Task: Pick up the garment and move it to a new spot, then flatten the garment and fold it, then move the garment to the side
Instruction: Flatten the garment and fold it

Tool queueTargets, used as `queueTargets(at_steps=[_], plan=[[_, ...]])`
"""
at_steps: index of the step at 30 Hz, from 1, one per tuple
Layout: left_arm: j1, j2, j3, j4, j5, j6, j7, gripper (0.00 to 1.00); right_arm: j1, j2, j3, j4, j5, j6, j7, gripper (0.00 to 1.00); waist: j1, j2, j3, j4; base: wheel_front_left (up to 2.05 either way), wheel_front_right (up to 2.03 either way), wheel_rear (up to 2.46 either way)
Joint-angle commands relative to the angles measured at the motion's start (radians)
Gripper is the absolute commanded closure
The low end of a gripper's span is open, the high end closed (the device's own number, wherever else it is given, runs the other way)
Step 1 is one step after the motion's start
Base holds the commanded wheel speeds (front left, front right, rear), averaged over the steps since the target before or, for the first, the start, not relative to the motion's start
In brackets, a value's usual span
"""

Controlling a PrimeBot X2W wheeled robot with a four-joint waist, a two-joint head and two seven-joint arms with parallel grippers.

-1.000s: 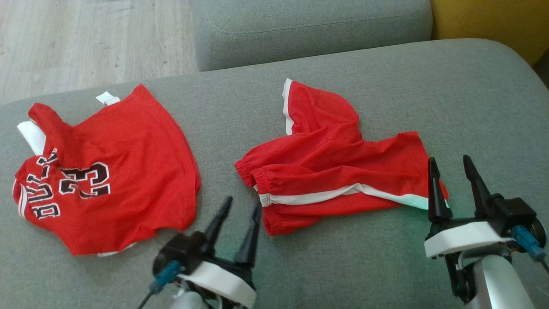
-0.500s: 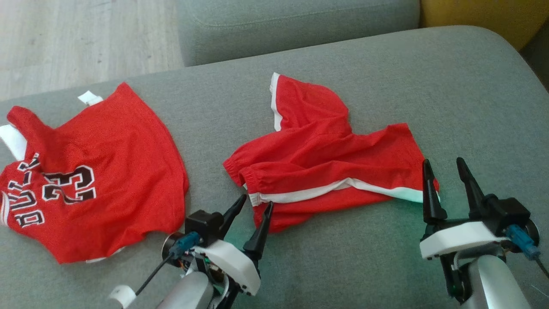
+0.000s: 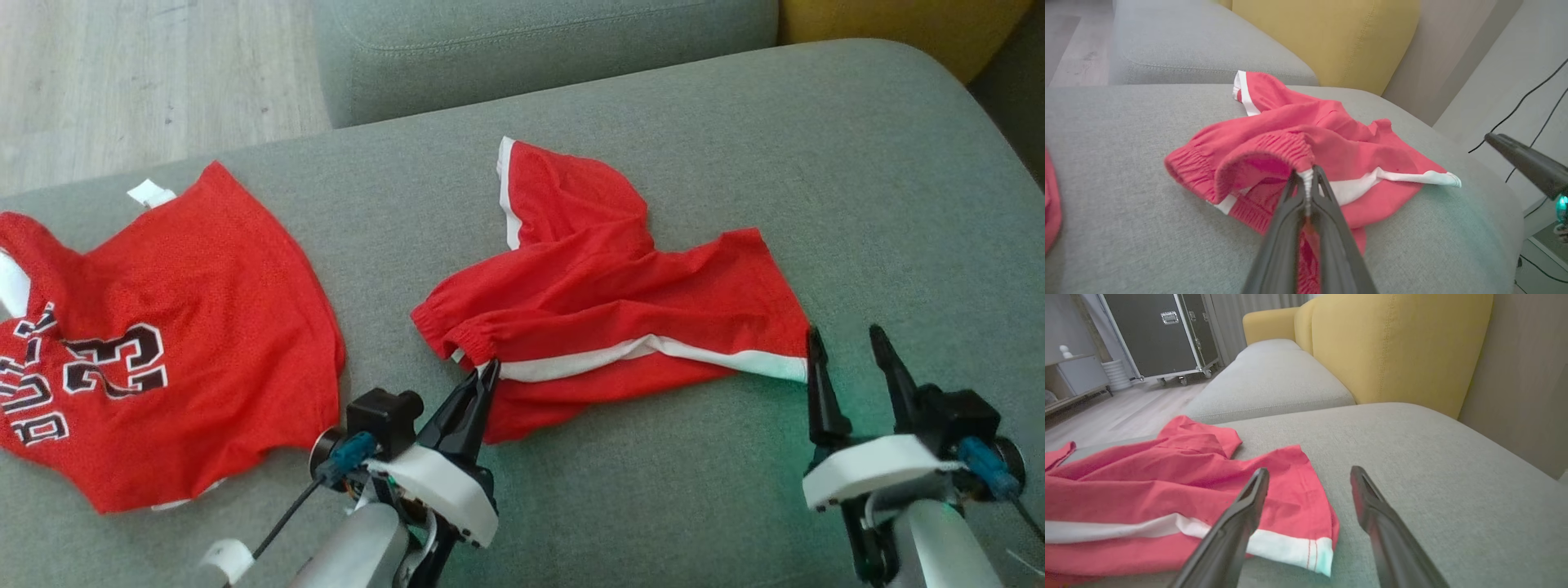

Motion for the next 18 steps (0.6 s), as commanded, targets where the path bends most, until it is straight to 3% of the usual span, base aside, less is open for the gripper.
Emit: queueTargets(at_steps=[1,18], plan=[[-0.036,0.015,0.020,-0.038,-0.009,-0.004,-0.016,1.00,-0.036,-0.002,0.013,-0.012,-0.010,0.004,-0.014,0.00,-0.0001,0.0000,-0.003,0.001,0.00,0.00,0.00],[-0.016,0.026,-0.002,-0.089,-0.009,0.009,-0.034,1.00,-0.099,-0.002,-0.037,0.246,-0.055,0.004,0.040,0.00,-0.0001,0.0000,-0.016,0.025,0.00,0.00,0.00]])
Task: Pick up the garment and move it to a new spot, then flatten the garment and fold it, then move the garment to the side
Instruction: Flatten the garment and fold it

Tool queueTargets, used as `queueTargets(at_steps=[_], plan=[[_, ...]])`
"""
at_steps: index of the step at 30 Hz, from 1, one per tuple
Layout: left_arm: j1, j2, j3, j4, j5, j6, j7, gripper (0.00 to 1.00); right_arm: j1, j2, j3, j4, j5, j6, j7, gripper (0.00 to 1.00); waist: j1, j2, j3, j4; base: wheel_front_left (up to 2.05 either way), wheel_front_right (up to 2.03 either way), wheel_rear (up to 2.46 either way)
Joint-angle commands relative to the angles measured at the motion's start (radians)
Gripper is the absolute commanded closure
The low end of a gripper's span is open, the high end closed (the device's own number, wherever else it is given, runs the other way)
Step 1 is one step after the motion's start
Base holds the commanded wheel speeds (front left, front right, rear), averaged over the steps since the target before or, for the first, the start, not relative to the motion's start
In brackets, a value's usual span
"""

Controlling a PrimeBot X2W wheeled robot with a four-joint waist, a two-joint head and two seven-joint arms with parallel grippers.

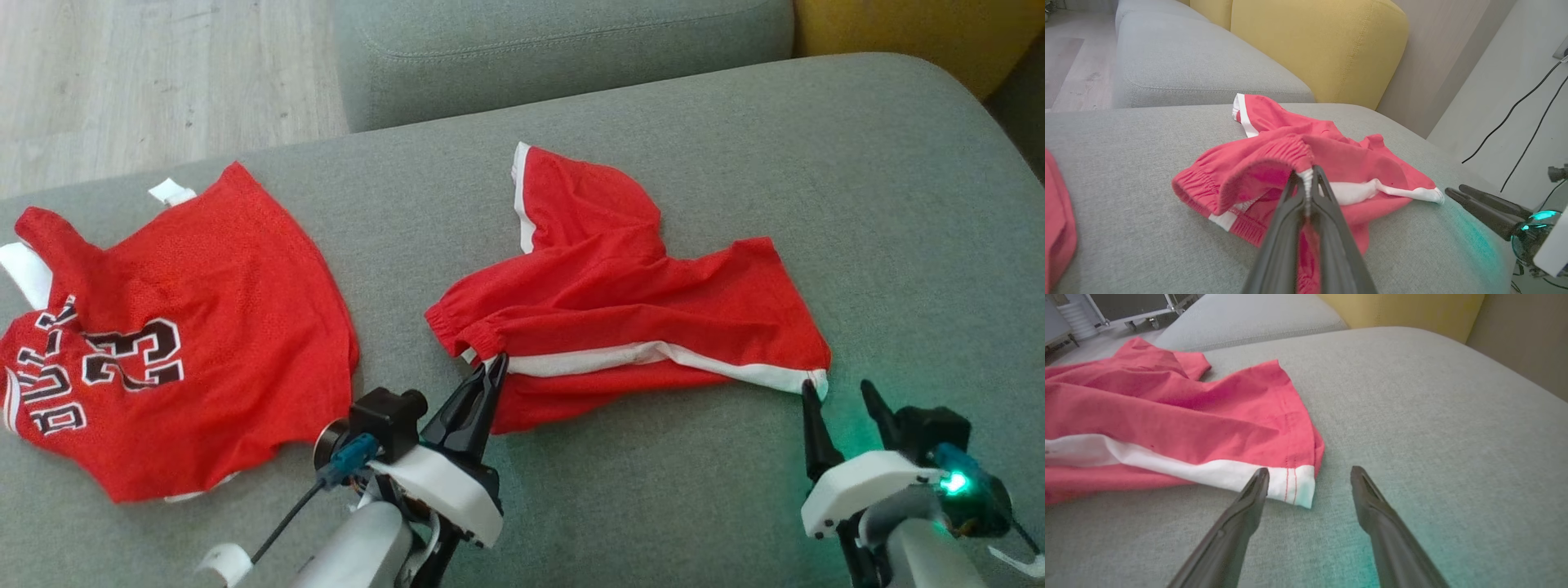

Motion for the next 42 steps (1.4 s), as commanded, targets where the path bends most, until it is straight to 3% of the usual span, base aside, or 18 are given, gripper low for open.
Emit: queueTargets(at_steps=[1,23,24,26,27,35,42], plan=[[-0.021,0.009,0.023,-0.034,-0.009,0.007,-0.014,1.00,-0.042,-0.003,0.029,-0.010,-0.014,0.004,0.001,0.00,0.0000,0.0000,0.001,0.001,0.00,0.00,0.00],[-0.049,0.019,0.006,-0.050,-0.016,0.011,-0.004,1.00,-0.129,-0.003,0.061,0.131,-0.032,0.004,-0.004,0.00,0.0000,0.0000,0.036,0.018,0.00,0.00,0.00],[-0.049,0.019,0.006,-0.049,-0.017,0.012,-0.005,1.00,-0.132,-0.003,0.062,0.135,-0.030,0.004,-0.006,0.07,0.0000,0.0000,0.035,0.018,0.00,0.00,0.00],[-0.049,0.020,0.005,-0.047,-0.018,0.012,-0.006,1.00,-0.136,-0.003,0.065,0.143,-0.025,0.004,-0.010,0.76,0.0000,0.0000,0.033,0.016,0.00,0.00,0.00],[-0.048,0.022,0.005,-0.045,-0.018,0.014,-0.006,1.00,-0.137,-0.003,0.066,0.145,-0.023,0.004,-0.012,1.00,0.0000,0.0000,0.031,0.015,0.00,0.00,0.00],[-0.041,0.051,0.007,-0.030,-0.005,0.037,-0.022,1.00,-0.122,-0.003,0.084,0.092,0.011,0.004,-0.024,1.00,0.0000,0.0000,-0.011,-0.004,0.00,0.00,0.00],[-0.060,0.088,0.004,-0.044,0.015,0.043,-0.022,1.00,-0.113,-0.003,0.142,-0.067,0.077,0.004,0.017,1.00,0.0000,0.0000,-0.044,-0.019,0.00,0.00,0.00]])
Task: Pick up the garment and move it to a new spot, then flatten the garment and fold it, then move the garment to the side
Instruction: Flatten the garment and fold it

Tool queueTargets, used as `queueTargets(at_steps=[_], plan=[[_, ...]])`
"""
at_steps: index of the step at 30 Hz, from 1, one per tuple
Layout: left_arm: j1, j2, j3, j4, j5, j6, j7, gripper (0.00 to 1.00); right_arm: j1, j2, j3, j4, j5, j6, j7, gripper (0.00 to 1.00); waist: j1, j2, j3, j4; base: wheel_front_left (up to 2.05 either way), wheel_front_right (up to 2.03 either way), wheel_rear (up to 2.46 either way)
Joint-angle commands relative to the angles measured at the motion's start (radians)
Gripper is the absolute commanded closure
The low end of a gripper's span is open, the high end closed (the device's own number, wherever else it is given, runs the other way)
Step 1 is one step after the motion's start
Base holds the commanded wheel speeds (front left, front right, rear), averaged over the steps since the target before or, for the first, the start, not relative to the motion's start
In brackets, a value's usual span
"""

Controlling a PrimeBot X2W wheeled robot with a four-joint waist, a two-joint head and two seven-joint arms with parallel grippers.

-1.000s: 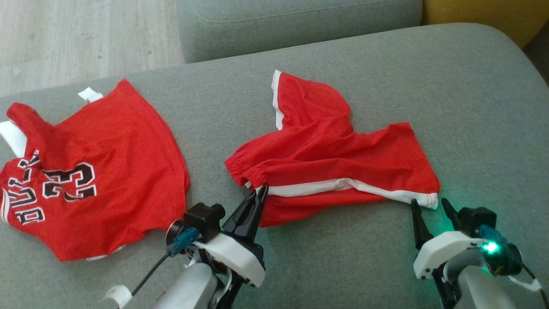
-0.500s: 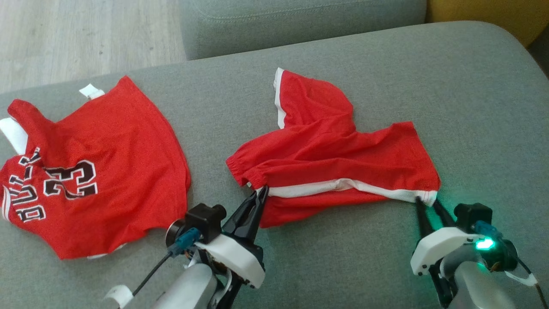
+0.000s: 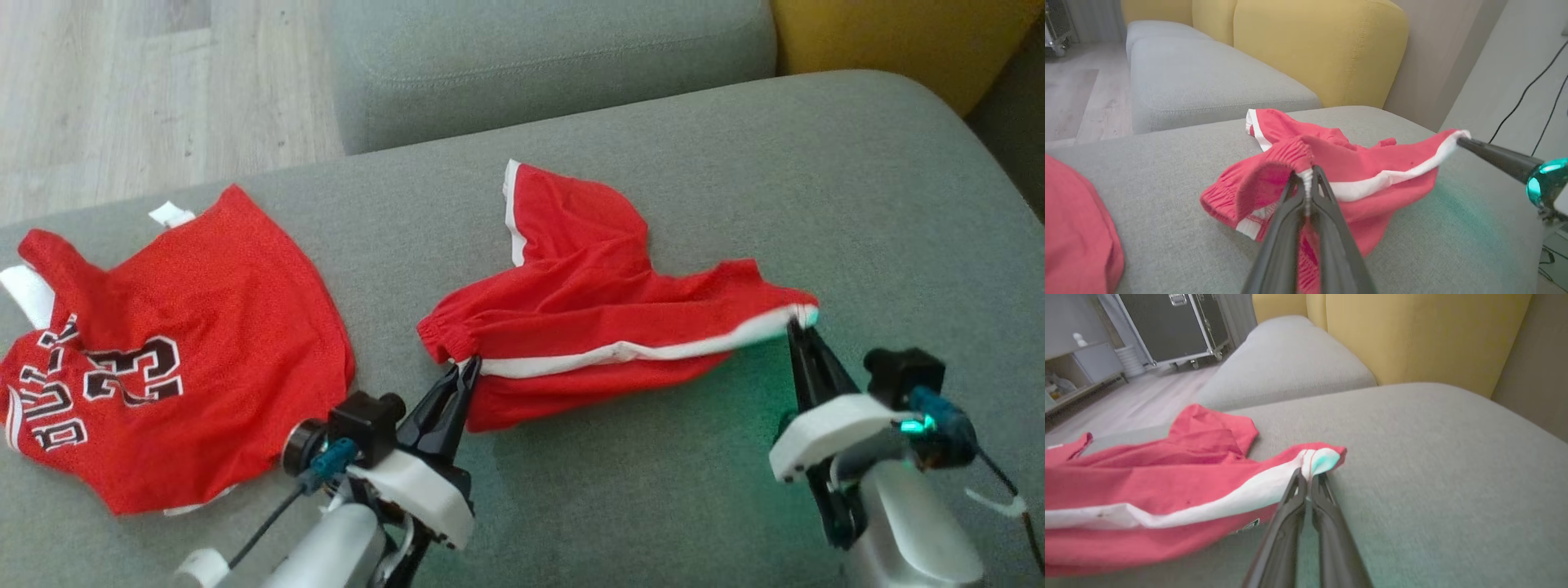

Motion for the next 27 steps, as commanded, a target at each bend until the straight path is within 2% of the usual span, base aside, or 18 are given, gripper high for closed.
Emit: queueTargets(at_steps=[1,9,13,21,27], plan=[[-0.061,0.029,0.033,-0.038,0.012,0.003,-0.008,1.00,-0.024,-0.003,0.033,-0.076,0.015,0.004,0.009,1.00,0.0001,0.0000,-0.008,-0.005,0.00,0.00,0.00],[-0.187,0.110,0.048,-0.088,0.068,0.004,-0.002,1.00,-0.083,-0.034,0.081,-0.355,0.149,0.004,0.124,1.00,0.0001,0.0000,-0.025,-0.006,0.00,0.00,0.00],[-0.289,0.148,0.064,-0.109,0.091,-0.004,0.005,1.00,-0.165,-0.059,0.091,-0.443,0.194,0.004,0.184,1.00,0.0001,0.0000,-0.028,-0.005,0.00,0.00,0.00],[-0.463,0.179,0.076,-0.113,0.111,-0.023,-0.003,1.00,-0.321,-0.086,0.108,-0.479,0.212,0.004,0.210,1.00,0.0001,0.0000,-0.036,-0.003,0.00,0.00,0.00],[-0.536,0.192,0.097,-0.120,0.122,-0.018,-0.045,1.00,-0.396,-0.125,0.126,-0.479,0.172,0.004,0.160,1.00,0.0001,0.0000,-0.047,-0.008,0.00,0.00,0.00]])
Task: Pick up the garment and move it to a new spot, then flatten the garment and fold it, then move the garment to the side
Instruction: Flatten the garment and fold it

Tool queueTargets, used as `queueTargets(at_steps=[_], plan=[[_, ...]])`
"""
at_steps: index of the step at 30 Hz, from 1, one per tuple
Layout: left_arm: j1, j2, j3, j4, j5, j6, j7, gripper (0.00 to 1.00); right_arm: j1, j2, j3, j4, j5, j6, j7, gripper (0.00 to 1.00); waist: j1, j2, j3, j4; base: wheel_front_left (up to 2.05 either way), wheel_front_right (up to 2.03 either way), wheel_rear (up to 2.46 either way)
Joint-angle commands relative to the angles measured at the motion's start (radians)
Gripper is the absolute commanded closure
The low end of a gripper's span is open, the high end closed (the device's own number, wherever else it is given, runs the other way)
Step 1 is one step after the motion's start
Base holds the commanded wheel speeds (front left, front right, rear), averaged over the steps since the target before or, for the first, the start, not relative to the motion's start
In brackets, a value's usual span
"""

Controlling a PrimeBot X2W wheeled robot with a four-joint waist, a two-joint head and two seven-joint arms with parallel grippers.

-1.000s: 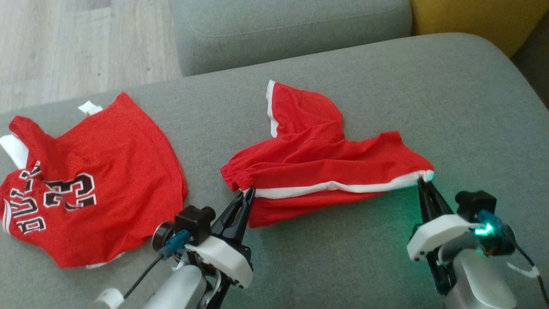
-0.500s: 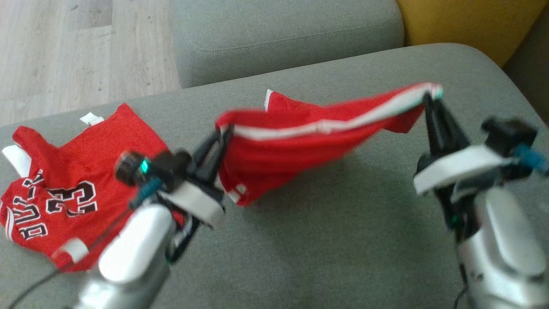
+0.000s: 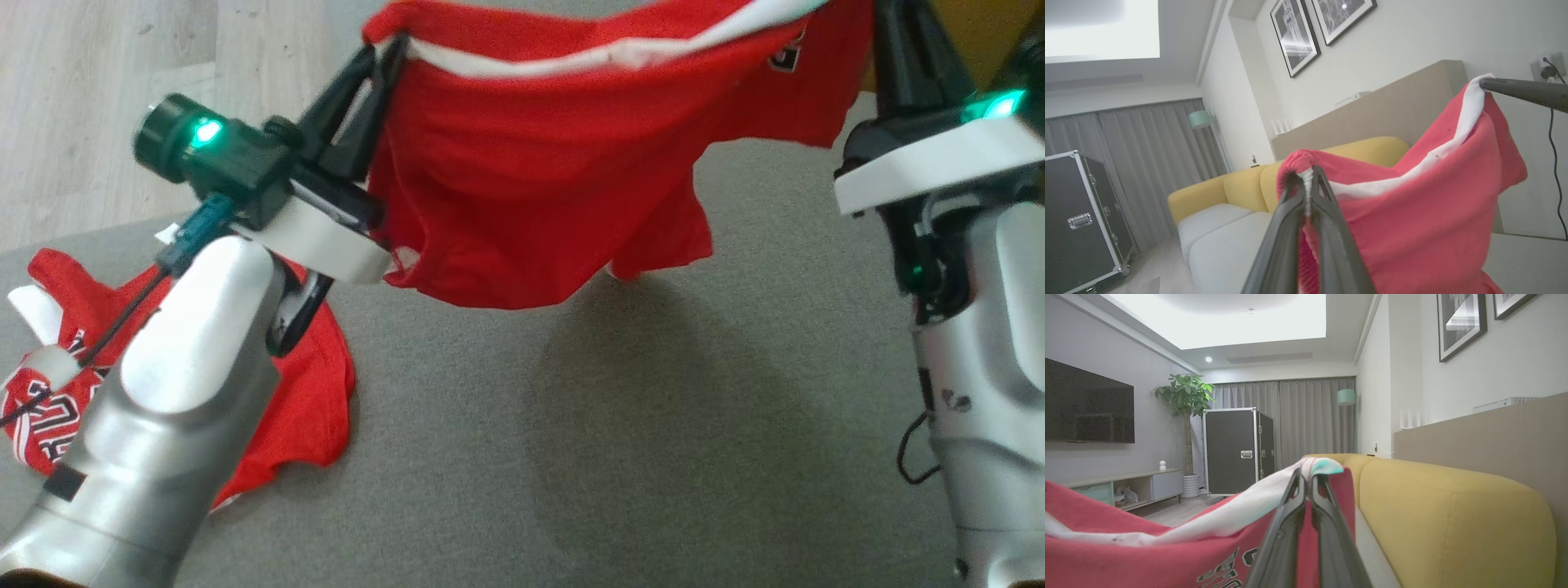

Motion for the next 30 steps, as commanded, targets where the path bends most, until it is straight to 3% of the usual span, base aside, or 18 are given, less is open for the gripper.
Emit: queueTargets(at_steps=[1,10,18,23,30], plan=[[-0.065,0.039,0.055,-0.034,0.004,0.010,-0.010,1.00,-0.053,-0.003,0.017,-0.038,-0.010,0.004,-0.010,1.00,-0.0001,0.0000,-0.003,-0.003,0.00,0.00,0.00],[0.000,0.030,0.090,-0.109,-0.023,0.042,-0.041,1.00,0.006,-0.051,0.044,-0.076,-0.081,0.004,-0.008,1.00,-0.0001,0.0000,-0.015,-0.013,0.00,0.00,0.00],[0.002,0.033,0.062,-0.123,-0.045,0.025,0.010,1.00,0.039,-0.084,0.042,-0.106,-0.107,0.004,0.021,1.00,-0.0001,0.0000,0.032,-0.017,0.00,0.00,0.00],[-0.104,0.032,0.043,-0.050,-0.061,-0.002,0.056,1.00,-0.052,-0.103,0.064,-0.027,-0.118,0.004,0.029,1.00,-0.0001,0.0000,0.132,-0.032,0.00,0.00,0.00],[-0.365,0.046,0.015,0.128,-0.049,-0.023,0.032,1.00,-0.341,-0.086,0.093,0.221,-0.147,0.004,-0.059,1.00,-0.0001,0.0000,0.291,-0.067,0.00,0.00,0.00]])
